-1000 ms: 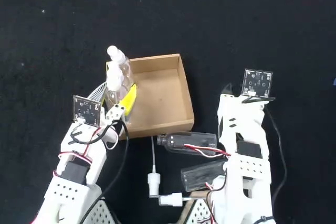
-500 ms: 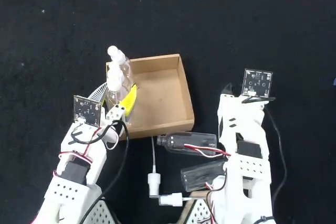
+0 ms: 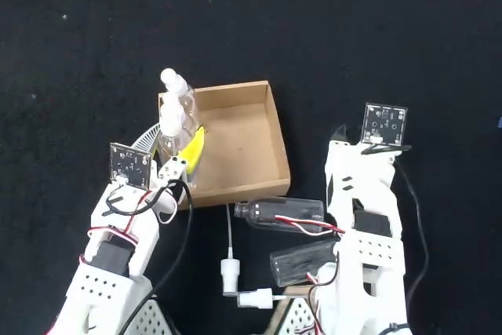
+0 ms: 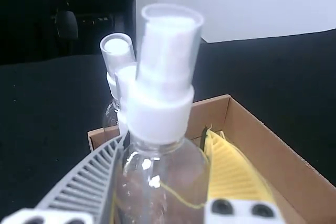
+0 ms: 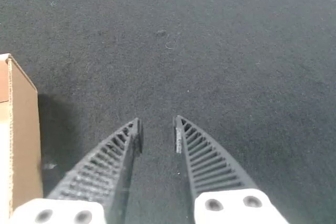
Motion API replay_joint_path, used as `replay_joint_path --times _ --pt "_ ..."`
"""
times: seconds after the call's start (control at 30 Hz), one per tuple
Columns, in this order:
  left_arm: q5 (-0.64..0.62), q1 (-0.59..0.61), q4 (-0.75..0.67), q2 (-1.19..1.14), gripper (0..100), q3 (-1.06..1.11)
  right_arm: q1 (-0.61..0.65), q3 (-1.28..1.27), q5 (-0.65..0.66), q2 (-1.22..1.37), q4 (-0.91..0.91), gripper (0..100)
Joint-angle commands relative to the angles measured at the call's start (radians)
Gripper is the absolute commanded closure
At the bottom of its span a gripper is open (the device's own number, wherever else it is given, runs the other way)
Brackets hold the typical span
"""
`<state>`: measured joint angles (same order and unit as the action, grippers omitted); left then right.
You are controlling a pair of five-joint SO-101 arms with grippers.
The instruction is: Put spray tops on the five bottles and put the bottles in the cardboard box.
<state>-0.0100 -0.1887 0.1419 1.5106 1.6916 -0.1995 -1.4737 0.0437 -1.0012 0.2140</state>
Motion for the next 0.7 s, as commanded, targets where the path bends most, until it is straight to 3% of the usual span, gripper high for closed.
replay_joint_path --times 0.0,0.13,0.4,0.57,0.67 --pt "-0.011 -0.015 0.021 -0.008 93 0.016 0.015 0.004 -0.003 0.008 -0.034 91.3" --pt "-0.021 -0.01 0.109 0.0 93 0.016 0.015 0.004 -0.003 0.008 -0.034 91.3" --pt "-0.064 0.027 0.097 0.003 93 0.016 0.015 0.004 -0.003 0.008 -0.034 91.3" --pt "-0.068 0.025 0.1 0.003 77 0.016 0.015 0.004 -0.003 0.008 -0.034 91.3" --pt "-0.068 0.025 0.098 0.003 76 0.016 0.015 0.004 -0.003 0.008 -0.034 91.3"
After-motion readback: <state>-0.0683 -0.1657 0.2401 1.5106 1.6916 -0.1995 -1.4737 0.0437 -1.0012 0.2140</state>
